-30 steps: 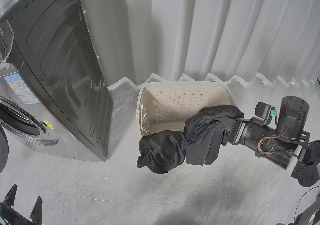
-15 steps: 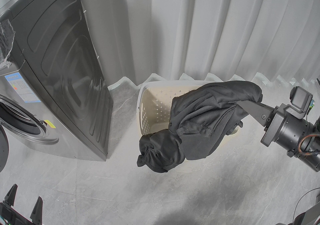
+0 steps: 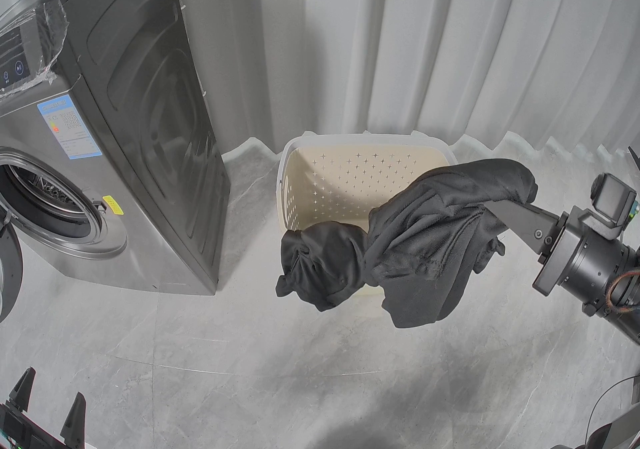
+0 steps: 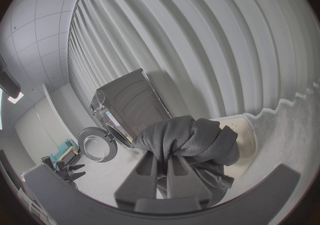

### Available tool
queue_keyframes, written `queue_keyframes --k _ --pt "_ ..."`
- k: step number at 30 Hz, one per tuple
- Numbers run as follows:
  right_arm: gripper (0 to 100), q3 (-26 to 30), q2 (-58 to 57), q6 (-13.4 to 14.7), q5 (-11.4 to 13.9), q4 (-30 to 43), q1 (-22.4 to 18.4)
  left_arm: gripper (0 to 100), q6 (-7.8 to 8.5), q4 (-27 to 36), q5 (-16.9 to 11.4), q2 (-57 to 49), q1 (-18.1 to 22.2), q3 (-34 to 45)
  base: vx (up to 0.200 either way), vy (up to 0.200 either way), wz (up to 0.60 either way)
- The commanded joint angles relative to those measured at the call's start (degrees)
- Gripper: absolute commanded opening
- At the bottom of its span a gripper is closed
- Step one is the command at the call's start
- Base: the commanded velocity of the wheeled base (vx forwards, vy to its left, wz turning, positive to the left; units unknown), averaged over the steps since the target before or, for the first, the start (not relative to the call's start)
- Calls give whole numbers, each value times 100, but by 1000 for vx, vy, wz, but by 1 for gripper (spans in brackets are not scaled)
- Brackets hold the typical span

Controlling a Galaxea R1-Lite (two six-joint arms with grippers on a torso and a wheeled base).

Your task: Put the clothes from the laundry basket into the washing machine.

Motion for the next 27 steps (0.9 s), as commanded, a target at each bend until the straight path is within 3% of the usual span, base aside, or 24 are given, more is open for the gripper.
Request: queue_keyframes --k 1,3,27 --pt "0 41 14 2 3 -11 5 100 -1 -2 8 -96 5 92 0 0 0" --pt "0 58 14 2 3 -11 5 100 -10 -2 17 -96 14 92 0 0 0" --pt "0 111 173 2 12 -29 40 100 -10 33 -1 -96 5 75 0 200 0"
